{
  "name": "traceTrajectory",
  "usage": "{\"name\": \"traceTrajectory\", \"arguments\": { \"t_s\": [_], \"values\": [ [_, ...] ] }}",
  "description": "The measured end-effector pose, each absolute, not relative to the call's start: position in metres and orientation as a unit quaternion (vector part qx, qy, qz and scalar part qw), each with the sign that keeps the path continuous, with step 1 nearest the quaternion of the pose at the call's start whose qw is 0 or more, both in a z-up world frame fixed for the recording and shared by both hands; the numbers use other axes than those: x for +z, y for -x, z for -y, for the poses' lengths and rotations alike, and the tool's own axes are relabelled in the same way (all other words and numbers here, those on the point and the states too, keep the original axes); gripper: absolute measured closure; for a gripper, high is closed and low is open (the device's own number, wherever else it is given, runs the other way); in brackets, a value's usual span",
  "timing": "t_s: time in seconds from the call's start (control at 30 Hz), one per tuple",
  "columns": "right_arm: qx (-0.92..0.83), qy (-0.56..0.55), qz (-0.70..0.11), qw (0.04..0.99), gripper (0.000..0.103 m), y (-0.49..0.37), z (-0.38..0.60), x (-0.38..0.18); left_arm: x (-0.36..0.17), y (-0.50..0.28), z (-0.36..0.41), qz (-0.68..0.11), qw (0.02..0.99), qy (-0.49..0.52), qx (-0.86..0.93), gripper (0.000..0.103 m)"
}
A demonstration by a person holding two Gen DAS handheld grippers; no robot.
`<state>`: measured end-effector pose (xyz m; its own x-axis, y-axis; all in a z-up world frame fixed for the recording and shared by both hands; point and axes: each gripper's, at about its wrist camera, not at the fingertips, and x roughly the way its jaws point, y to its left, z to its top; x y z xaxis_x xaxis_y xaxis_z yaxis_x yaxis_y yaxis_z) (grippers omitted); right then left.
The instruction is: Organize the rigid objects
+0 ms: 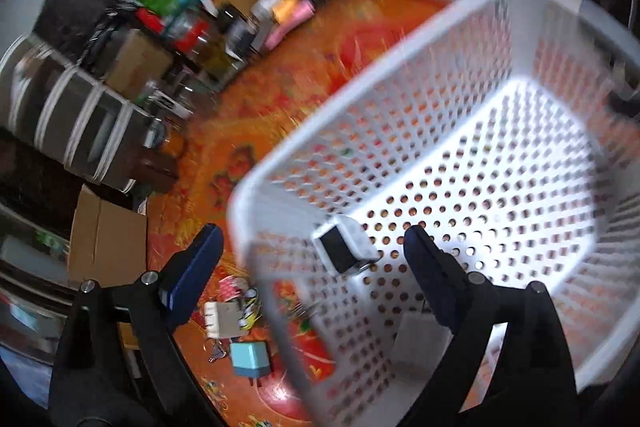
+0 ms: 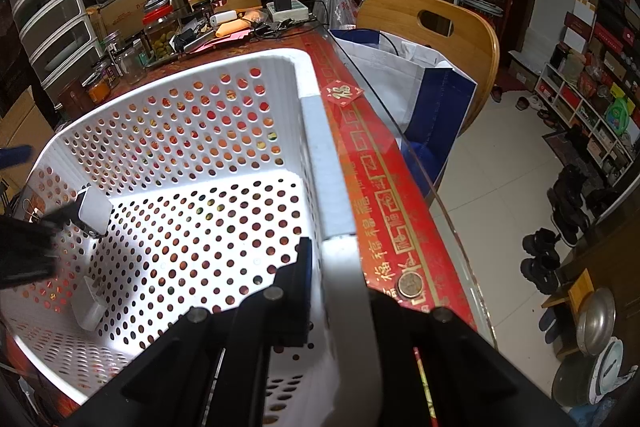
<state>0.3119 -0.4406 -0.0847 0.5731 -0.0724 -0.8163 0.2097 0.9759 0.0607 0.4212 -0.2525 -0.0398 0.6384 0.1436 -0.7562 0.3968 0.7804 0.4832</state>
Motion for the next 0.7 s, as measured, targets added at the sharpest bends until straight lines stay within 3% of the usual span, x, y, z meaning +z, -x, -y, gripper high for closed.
{"name": "traceTrajectory", "arguments": {
  "t_s": [0.1, 0.23, 0.37, 0.57, 0.7],
  "values": [
    [-0.079, -0.075, -0.455, 0.884, 0.098, -0.312, 0.441, -0.086, 0.011, -0.397, 0.201, -0.38, 0.884, -0.262, -0.074, 0.0],
    [-0.077, -0.074, -0.455, 0.884, 0.098, -0.312, 0.441, -0.086, 0.039, -0.377, 0.115, -0.372, 0.904, -0.206, -0.047, 0.0],
    [-0.077, -0.074, -0.453, 0.885, 0.098, -0.312, 0.441, -0.086, -0.001, -0.39, 0.04, -0.424, 0.892, -0.155, 0.001, 0.0],
    [-0.079, -0.07, -0.455, 0.884, 0.098, -0.312, 0.441, -0.085, -0.068, -0.417, -0.015, -0.471, 0.877, -0.093, 0.014, 0.002],
    [-0.082, -0.067, -0.454, 0.884, 0.098, -0.312, 0.441, -0.084, -0.095, -0.438, -0.016, -0.489, 0.87, -0.057, -0.022, 0.012]
  ]
}}
